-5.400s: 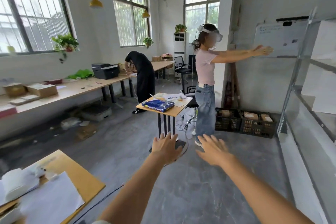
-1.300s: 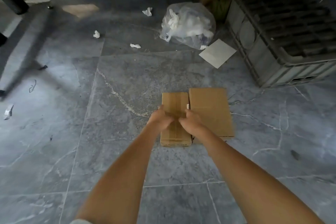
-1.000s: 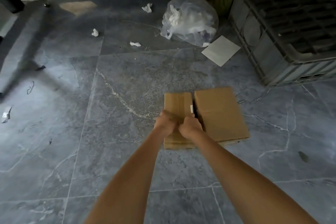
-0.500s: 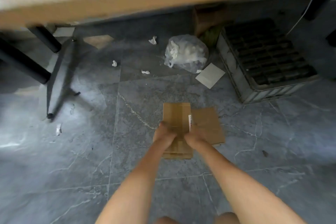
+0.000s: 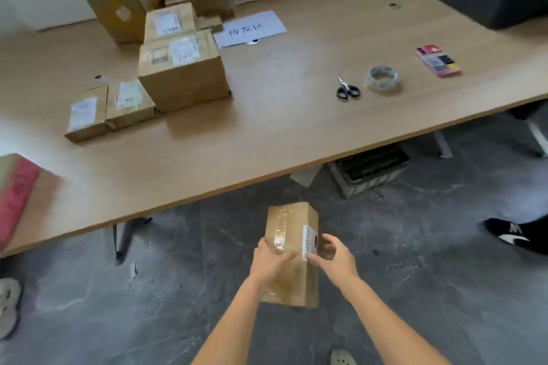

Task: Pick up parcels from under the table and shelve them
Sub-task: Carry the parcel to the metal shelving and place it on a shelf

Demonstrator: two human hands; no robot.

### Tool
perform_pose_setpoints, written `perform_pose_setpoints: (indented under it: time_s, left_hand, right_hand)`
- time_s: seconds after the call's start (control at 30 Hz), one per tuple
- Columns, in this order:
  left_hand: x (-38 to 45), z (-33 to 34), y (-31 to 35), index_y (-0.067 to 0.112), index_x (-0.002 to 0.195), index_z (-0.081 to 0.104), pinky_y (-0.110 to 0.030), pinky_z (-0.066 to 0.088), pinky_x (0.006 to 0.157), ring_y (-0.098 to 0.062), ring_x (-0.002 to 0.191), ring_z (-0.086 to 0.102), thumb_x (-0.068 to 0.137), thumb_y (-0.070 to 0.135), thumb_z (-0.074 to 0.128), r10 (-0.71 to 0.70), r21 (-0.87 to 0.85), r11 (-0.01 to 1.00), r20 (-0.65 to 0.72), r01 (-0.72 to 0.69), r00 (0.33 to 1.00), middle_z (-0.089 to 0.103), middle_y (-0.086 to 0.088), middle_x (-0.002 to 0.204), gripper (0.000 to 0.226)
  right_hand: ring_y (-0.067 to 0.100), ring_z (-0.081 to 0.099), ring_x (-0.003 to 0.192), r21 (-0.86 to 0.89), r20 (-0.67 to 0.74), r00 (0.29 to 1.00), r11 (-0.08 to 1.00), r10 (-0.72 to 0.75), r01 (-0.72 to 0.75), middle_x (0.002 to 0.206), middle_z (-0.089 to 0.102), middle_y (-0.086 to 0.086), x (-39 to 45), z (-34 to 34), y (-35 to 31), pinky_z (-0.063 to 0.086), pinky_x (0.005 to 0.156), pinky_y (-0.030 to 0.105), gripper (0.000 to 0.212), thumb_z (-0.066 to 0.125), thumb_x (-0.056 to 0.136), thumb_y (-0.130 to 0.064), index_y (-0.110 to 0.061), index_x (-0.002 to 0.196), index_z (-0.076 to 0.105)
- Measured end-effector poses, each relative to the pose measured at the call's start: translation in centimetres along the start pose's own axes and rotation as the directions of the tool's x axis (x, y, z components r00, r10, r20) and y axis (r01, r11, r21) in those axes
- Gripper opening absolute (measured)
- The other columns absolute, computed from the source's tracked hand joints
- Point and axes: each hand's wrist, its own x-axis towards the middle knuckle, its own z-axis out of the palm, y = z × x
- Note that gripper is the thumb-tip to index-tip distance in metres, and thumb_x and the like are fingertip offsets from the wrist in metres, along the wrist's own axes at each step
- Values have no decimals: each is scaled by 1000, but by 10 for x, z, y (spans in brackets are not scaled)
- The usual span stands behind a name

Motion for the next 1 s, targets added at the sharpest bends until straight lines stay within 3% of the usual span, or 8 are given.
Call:
perform_pose_setpoints:
  time_s: [0.07,0.23,0.37,0.5,0.6,0.73,0.83,1.0]
  left_hand:
    - [-20,2,10,13,137,35,-33,44,99,-21,119,52,54,54,75,35,19,999,40,-35,999,48,-4,135,101]
    - [-67,25,26,13,150,17,-28,34,96,-22,129,44,83,44,66,104,22,993,239,-112,965,37,-4,148,88]
    - [-121,43,34,22,147,24,-35,39,100,-17,118,51,73,63,64,178,-33,983,384,-179,906,48,2,139,94]
    - [-181,67,43,29,140,31,-37,40,95,-18,114,52,89,52,53,199,11,970,527,-241,826,53,3,133,60]
    - [-221,87,49,26,133,47,-36,50,82,-24,109,62,82,55,56,192,30,964,602,-263,775,64,-4,125,59]
    - [-269,124,51,21,122,62,-48,48,102,-32,113,64,63,65,69,119,31,979,709,-199,695,70,-11,119,74]
    - [-328,159,54,17,118,65,-47,41,109,-32,113,63,75,57,65,113,55,966,787,-251,607,71,-10,116,59]
    - [-446,225,40,19,95,75,-42,50,96,-28,94,68,80,58,59,47,181,897,868,-404,494,77,-8,96,45]
  right_hand:
    - [23,45,129,56,26,998,996,62,-64,142,46,5,-22,-13,-2,40,103,35,89,79,71,-37,-17,145,33]
    - [18,51,111,250,65,995,964,76,-90,122,53,-3,-82,-39,1,44,92,32,73,70,73,-52,-22,134,42]
    - [15,50,108,336,-100,995,942,14,20,121,52,-6,-142,-59,8,40,88,30,55,58,85,-50,-28,132,43]
    - [19,60,108,502,-251,965,863,79,60,121,65,1,-198,-80,28,48,96,36,44,33,96,-47,-26,126,58]
    - [22,63,104,596,-367,925,789,102,149,111,70,3,-242,-106,48,48,99,43,44,28,96,-44,-30,106,69]
    - [22,64,108,520,-564,825,790,33,324,110,71,1,-306,-146,85,50,97,41,24,47,93,-29,-30,101,69]
    - [17,61,108,496,-666,744,773,48,394,116,67,-1,-363,-175,117,50,86,25,20,61,89,-27,-31,107,66]
    - [11,50,113,468,-785,599,788,161,401,119,51,-10,-470,-219,184,43,96,27,67,76,74,-37,-26,133,48]
